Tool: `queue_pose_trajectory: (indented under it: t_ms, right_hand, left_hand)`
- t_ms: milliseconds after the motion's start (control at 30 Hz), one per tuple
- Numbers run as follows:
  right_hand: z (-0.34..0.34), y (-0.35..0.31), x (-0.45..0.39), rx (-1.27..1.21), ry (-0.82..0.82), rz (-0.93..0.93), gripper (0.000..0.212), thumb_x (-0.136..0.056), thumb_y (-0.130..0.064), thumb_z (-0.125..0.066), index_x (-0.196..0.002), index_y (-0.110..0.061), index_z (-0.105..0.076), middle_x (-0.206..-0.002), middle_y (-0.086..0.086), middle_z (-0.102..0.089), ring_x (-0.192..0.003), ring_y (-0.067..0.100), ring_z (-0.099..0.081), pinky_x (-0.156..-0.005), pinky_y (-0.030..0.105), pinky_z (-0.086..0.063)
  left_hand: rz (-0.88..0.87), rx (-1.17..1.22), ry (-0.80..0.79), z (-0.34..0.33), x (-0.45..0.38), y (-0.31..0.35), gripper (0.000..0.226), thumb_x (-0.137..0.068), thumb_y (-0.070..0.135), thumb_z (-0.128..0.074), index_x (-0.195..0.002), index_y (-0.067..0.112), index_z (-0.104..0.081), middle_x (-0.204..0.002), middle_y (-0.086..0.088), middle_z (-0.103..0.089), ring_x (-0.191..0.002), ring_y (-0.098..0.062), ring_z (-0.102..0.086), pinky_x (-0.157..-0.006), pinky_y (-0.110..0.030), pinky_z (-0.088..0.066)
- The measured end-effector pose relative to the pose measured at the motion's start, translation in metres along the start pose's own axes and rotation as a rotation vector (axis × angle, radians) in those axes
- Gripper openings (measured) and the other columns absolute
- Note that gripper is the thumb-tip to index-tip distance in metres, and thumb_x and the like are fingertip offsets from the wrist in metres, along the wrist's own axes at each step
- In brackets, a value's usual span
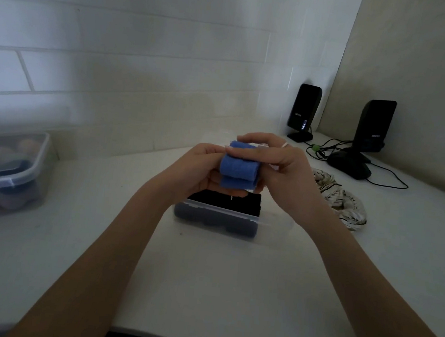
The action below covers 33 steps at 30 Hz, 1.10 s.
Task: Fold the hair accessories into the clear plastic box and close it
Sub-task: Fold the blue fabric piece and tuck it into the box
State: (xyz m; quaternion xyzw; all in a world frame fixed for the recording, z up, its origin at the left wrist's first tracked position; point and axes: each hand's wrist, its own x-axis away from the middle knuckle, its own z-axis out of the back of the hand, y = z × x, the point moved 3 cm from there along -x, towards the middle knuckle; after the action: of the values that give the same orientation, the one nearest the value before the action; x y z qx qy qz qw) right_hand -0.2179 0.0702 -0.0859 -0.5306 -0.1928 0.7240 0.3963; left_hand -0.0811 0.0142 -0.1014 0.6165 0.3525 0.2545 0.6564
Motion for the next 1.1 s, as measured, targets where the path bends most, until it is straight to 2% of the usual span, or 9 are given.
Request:
queue_pose_trajectory:
  t_ms: [167, 267, 400, 467, 600, 700, 833, 1000, 1100]
  right_hand:
    - [-0.0038, 0.004, -0.0033, 0.106, 0.016, 0.044, 0.061, -0.082, 0.011, -0.06, -0.108, -0.045, -0.062, -0.111, -0.021, -0.056, -0.103, 0.007, -0.058, -0.075, 0.017, -0.051]
    - [-0.0016, 0.0058, -0.0031, 0.042, 0.021, 0.01, 0.047, -0.082, 0.01, -0.061, -0.097, -0.033, -0.074, -0.11, -0.01, -0.058, -0.099, 0.017, -0.06, -0.07, 0.02, -0.052]
    - [0.0001, 0.0026, 0.0003, 0.114, 0.004, -0.006, 0.056, -0.086, 0.014, -0.044, -0.108, -0.033, -0.065, -0.116, -0.002, -0.053, -0.088, 0.019, -0.058, -0.056, 0.015, -0.049]
    - [0.0001, -0.0002, 0.0017, 0.103, -0.012, -0.013, 0.055, -0.086, 0.014, -0.039, -0.116, -0.026, -0.062, -0.12, 0.0, -0.052, -0.097, 0.017, -0.057, -0.064, 0.016, -0.053]
    - [0.0045, -0.0007, 0.0015, -0.295, -0.007, -0.21, 0.049, -0.089, 0.007, -0.032, -0.122, -0.014, -0.062, -0.124, 0.01, -0.059, -0.101, 0.018, -0.065, -0.076, 0.028, -0.057]
    - [0.006, 0.0031, 0.0022, -0.294, 0.026, -0.308, 0.034, -0.095, -0.014, -0.047, -0.128, -0.018, -0.055, -0.116, 0.007, -0.063, -0.095, 0.016, -0.068, -0.078, 0.031, -0.057]
    - [0.0025, 0.0032, 0.0015, 0.031, 0.056, -0.19, 0.023, -0.089, -0.017, -0.061, -0.112, -0.015, -0.064, -0.099, 0.001, -0.068, -0.092, 0.017, -0.065, -0.084, 0.029, -0.053]
    - [0.0058, 0.0002, 0.0009, 0.042, 0.132, -0.143, 0.009, -0.087, -0.011, -0.063, -0.094, -0.013, -0.066, -0.082, -0.004, -0.064, -0.078, 0.011, -0.059, -0.076, 0.025, -0.049]
    - [0.0046, -0.0022, 0.0016, 0.037, 0.114, -0.142, 0.006, -0.086, -0.01, -0.064, -0.092, -0.011, -0.066, -0.08, -0.003, -0.063, -0.078, 0.013, -0.058, -0.075, 0.028, -0.048]
  left_hand:
    - [0.023, 0.054, -0.038, 0.0023, 0.0011, -0.001, 0.034, -0.097, 0.014, -0.04, -0.086, 0.017, -0.073, -0.082, -0.003, -0.076, -0.078, -0.024, -0.073, -0.06, -0.029, -0.058]
    - [0.052, 0.12, -0.059, 0.0044, -0.0006, -0.0007, 0.028, -0.087, 0.019, -0.044, -0.101, 0.006, -0.063, -0.09, -0.012, -0.075, -0.084, -0.029, -0.072, -0.064, -0.034, -0.058]
    - [0.029, 0.164, -0.1, 0.0039, 0.0016, 0.0064, 0.029, -0.081, 0.025, -0.049, -0.101, 0.011, -0.064, -0.09, -0.009, -0.076, -0.083, -0.027, -0.072, -0.064, -0.031, -0.058]
    - [-0.01, 0.073, -0.099, 0.0029, 0.0033, 0.0084, 0.021, -0.084, 0.027, -0.062, -0.101, 0.015, -0.066, -0.093, -0.005, -0.075, -0.088, -0.025, -0.072, -0.067, -0.028, -0.058]
    - [-0.025, -0.108, 0.024, 0.006, 0.0011, 0.0047, 0.047, -0.066, 0.024, -0.075, -0.11, 0.014, -0.062, -0.096, 0.0, -0.075, -0.09, -0.021, -0.072, -0.072, -0.027, -0.058]
    - [-0.086, -0.209, 0.081, 0.0076, -0.0002, 0.0037, 0.037, -0.072, 0.012, -0.077, -0.106, 0.018, -0.062, -0.095, -0.001, -0.075, -0.087, -0.019, -0.072, -0.072, -0.026, -0.058]
    - [-0.134, -0.392, 0.114, 0.0067, -0.0003, 0.002, 0.039, -0.07, 0.013, -0.08, -0.105, 0.013, -0.063, -0.096, -0.004, -0.074, -0.088, -0.017, -0.071, -0.078, -0.025, -0.057]
    - [-0.176, -0.308, 0.115, 0.0008, 0.0006, 0.0039, 0.012, -0.079, 0.018, -0.072, -0.089, 0.016, -0.068, -0.083, -0.001, -0.074, -0.082, -0.014, -0.071, -0.073, -0.022, -0.056]
    - [-0.249, -0.431, 0.161, 0.0023, 0.0014, 0.0067, 0.013, -0.075, 0.016, -0.075, -0.082, 0.01, -0.066, -0.082, -0.009, -0.073, -0.08, -0.024, -0.068, -0.076, -0.028, -0.056]
